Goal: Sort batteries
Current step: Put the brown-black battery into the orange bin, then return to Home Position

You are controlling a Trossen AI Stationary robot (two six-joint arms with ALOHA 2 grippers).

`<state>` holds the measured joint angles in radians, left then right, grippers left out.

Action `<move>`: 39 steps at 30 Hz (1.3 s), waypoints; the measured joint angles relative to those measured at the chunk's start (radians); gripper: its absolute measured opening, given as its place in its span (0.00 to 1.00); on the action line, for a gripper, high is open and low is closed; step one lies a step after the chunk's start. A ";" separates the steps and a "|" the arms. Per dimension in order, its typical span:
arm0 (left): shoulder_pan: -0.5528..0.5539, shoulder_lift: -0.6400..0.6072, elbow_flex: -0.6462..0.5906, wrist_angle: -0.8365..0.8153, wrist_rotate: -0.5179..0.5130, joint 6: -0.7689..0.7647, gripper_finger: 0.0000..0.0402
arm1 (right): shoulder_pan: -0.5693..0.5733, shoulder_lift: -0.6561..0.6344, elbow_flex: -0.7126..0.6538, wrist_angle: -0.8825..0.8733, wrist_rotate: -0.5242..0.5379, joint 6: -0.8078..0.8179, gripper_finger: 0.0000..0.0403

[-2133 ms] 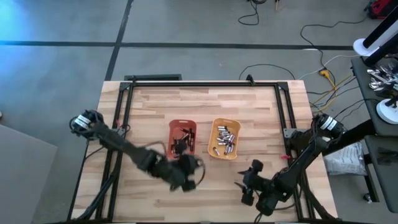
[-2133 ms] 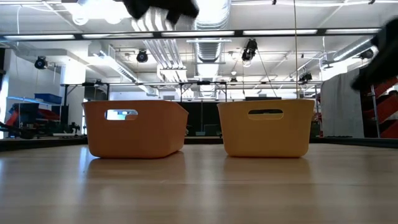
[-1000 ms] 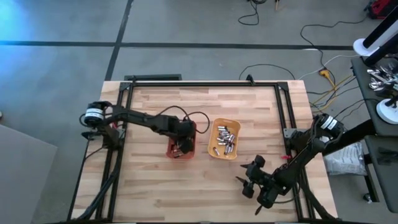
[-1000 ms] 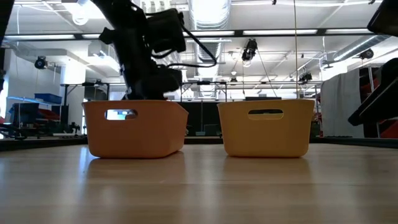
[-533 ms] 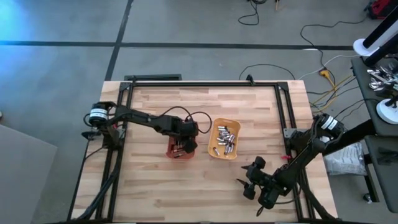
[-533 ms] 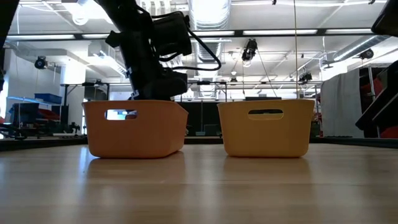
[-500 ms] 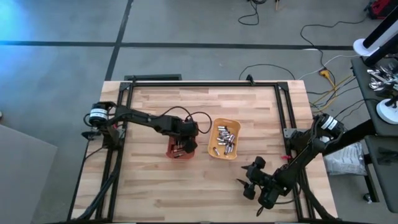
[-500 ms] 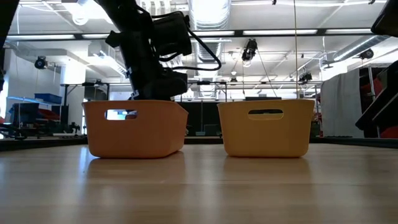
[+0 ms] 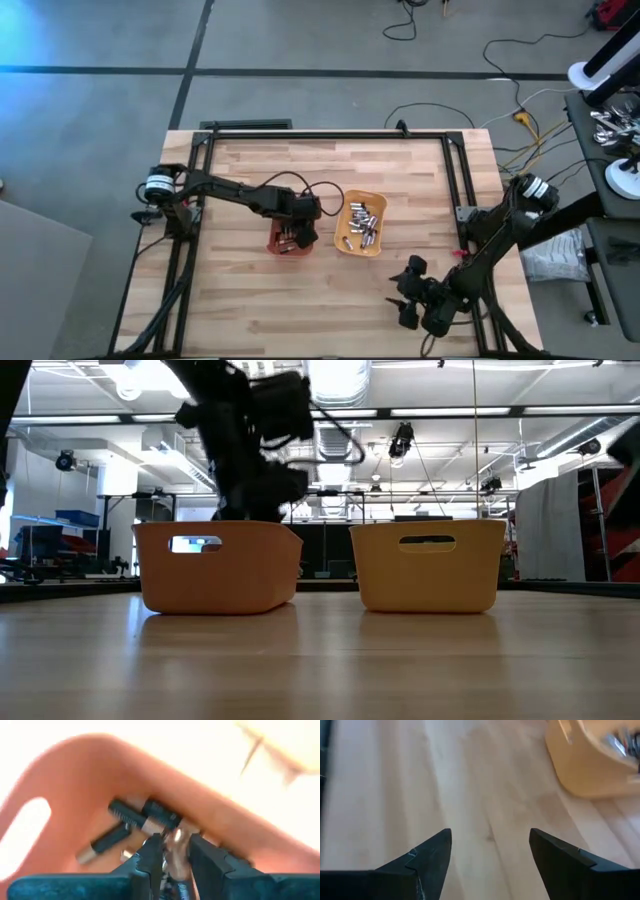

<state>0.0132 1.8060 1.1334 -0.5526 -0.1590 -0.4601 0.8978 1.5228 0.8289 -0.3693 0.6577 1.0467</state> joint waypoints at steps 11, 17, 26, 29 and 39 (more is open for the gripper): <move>-0.045 -0.039 0.331 -0.559 -0.168 0.057 0.19 | 0.026 -0.266 0.085 -0.091 -0.110 -0.176 0.58; -0.207 -0.160 0.437 -0.592 -0.244 0.055 0.19 | 0.068 -0.311 0.097 -0.107 0.035 -0.307 0.52; -0.504 -0.403 0.242 -0.262 -0.243 0.033 0.19 | 0.064 -0.218 0.088 -0.089 0.113 -0.376 0.44; -0.560 -0.492 0.065 -0.039 -0.123 0.051 0.19 | 0.064 -0.143 0.088 -0.081 0.103 -0.407 0.39; -0.519 -0.675 -0.560 0.676 -0.083 0.085 0.19 | -0.051 0.035 0.213 -0.034 -0.035 -0.869 0.15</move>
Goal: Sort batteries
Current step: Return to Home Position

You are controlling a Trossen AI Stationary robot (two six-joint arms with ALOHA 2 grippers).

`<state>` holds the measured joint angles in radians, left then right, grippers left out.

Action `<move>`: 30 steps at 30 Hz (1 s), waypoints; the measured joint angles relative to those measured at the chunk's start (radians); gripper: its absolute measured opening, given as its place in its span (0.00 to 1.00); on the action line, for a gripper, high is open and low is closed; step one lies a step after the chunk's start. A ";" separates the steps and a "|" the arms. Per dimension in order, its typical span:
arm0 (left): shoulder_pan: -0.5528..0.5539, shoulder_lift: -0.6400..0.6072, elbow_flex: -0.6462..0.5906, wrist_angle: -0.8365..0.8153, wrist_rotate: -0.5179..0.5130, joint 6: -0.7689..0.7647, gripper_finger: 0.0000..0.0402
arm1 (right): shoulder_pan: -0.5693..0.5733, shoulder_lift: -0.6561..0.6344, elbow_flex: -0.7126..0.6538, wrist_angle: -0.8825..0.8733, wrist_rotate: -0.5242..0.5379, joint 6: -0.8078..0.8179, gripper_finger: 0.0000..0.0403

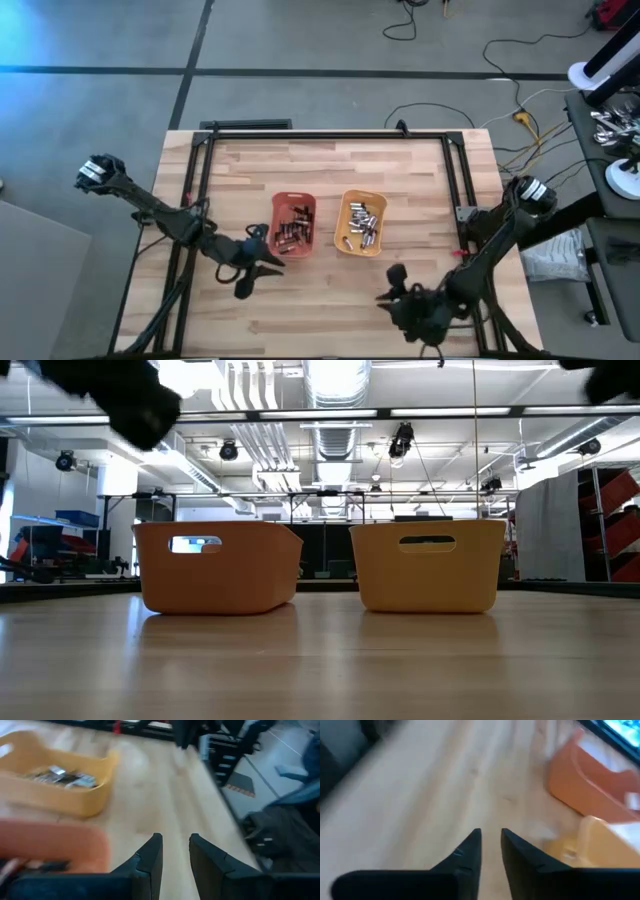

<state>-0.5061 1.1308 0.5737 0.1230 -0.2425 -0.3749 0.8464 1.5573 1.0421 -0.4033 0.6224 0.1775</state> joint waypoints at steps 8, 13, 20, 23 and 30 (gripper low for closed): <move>0.211 -0.256 -0.246 0.062 0.224 0.175 0.19 | -0.253 -0.181 -0.033 -0.021 -0.052 -0.217 0.03; 0.375 -0.544 -0.339 -0.045 0.351 0.190 0.19 | -0.452 -0.375 -0.136 0.060 -0.055 -0.241 0.03; 0.417 -0.891 -0.477 -0.022 0.301 0.154 0.19 | -0.598 -0.713 -0.509 0.457 -0.331 -0.284 0.03; 0.415 -0.999 -0.528 -0.022 0.296 0.177 0.19 | -0.607 -0.871 -0.621 0.501 -0.295 -0.308 0.03; 0.414 -1.131 -0.563 -0.047 0.229 0.291 0.19 | -0.613 -1.274 -0.824 0.415 -0.253 -0.235 0.03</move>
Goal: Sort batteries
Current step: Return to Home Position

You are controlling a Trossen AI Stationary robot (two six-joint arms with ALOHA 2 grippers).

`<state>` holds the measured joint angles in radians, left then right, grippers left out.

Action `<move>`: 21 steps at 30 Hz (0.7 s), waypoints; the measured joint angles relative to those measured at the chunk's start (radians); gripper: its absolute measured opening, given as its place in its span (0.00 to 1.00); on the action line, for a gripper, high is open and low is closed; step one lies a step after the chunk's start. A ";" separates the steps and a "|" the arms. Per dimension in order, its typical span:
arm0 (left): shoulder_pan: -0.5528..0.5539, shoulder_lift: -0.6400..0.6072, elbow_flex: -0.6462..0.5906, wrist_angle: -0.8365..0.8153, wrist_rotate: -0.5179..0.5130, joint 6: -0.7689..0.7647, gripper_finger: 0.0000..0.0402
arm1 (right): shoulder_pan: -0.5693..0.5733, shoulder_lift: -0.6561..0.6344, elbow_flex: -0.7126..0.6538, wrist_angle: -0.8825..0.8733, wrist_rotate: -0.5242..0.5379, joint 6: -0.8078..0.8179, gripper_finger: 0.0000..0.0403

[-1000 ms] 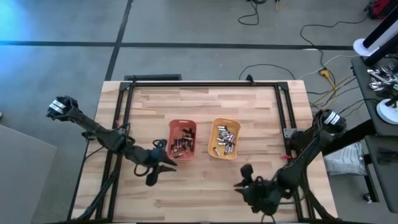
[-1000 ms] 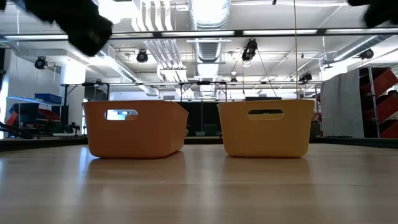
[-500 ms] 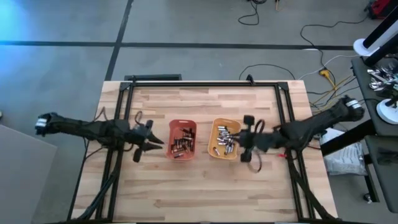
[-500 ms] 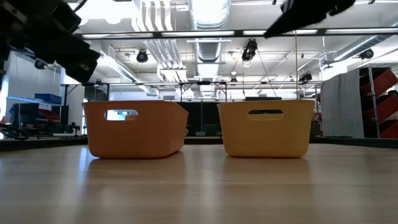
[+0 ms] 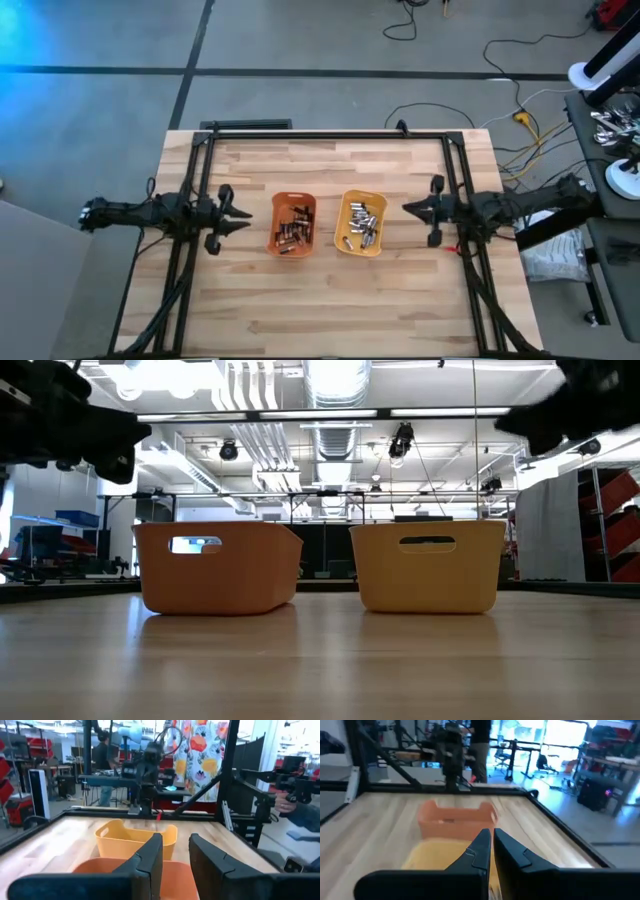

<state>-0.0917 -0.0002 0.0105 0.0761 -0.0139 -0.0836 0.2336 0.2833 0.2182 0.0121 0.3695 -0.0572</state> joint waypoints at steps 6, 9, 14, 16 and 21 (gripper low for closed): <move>0.000 0.001 0.000 -0.017 -0.003 0.007 0.19 | -0.079 -0.283 -0.116 -0.150 -0.091 0.222 0.03; 0.001 0.004 0.006 0.018 -0.064 0.005 0.19 | -0.190 -0.252 -0.114 -0.155 -0.177 0.264 0.02; 0.001 0.012 0.035 0.067 -0.118 -0.005 0.19 | -0.377 -0.186 -0.190 0.002 -0.472 0.238 0.02; 0.001 0.017 0.047 0.063 -0.118 -0.005 0.19 | -0.435 -0.169 -0.204 0.031 -0.552 0.209 0.02; 0.001 0.030 0.076 0.080 -0.118 -0.007 0.19 | -0.480 -0.124 -0.205 0.060 -0.580 0.094 0.02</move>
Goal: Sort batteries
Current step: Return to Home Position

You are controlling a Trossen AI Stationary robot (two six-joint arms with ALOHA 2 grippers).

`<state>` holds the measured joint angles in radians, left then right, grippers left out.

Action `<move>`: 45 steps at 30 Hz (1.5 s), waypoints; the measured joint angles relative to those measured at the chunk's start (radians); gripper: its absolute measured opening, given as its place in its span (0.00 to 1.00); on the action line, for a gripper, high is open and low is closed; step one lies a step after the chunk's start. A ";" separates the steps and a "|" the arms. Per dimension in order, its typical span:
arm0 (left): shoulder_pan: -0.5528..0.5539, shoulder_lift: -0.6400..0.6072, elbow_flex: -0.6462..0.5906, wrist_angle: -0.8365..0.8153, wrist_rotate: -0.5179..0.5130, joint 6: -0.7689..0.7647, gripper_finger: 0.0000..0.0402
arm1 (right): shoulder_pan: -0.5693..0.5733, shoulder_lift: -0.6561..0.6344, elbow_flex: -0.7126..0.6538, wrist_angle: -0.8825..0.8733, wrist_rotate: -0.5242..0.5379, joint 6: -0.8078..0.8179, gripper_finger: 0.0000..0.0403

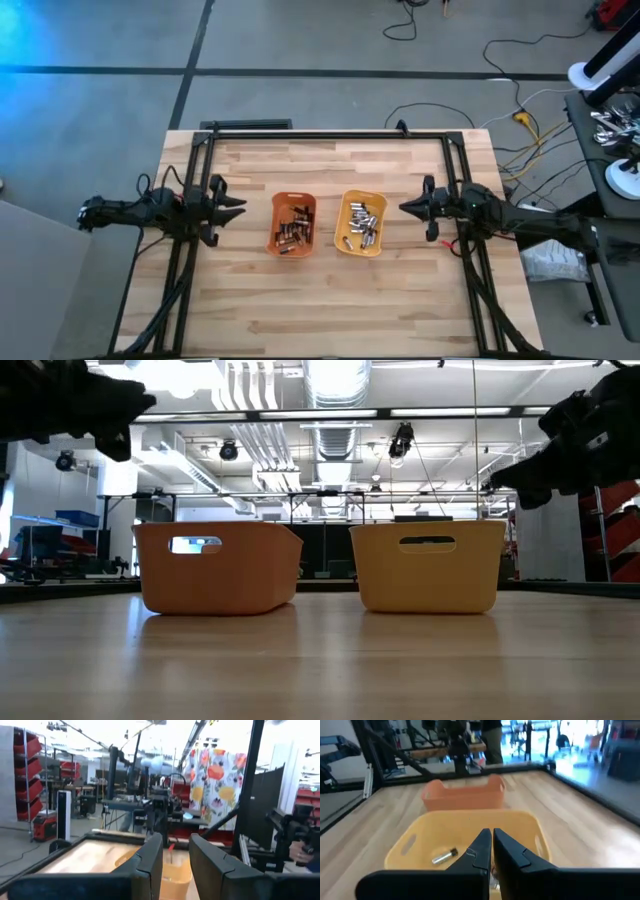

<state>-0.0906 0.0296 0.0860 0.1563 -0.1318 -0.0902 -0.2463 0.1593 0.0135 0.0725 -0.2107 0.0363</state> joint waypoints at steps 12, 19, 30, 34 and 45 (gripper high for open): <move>0.000 0.012 -0.002 -0.064 0.002 0.062 0.19 | 0.001 0.012 -0.001 0.029 0.000 0.011 0.02; 0.000 0.033 -0.037 -0.063 0.002 0.062 0.19 | 0.002 0.052 -0.002 0.040 0.001 0.132 0.03; 0.000 0.040 -0.075 -0.050 0.248 0.104 0.19 | 0.001 0.066 -0.002 0.037 0.002 0.046 0.03; 0.000 0.045 -0.076 -0.069 0.138 0.127 0.19 | 0.001 0.066 -0.002 0.037 0.002 0.110 0.03; 0.000 0.094 -0.076 -0.105 0.019 0.081 0.19 | 0.001 0.066 -0.003 0.037 0.002 0.192 0.03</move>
<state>-0.0906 0.1236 0.0105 0.0513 -0.1123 -0.0094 -0.2451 0.2256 0.0109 0.1097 -0.2089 0.2279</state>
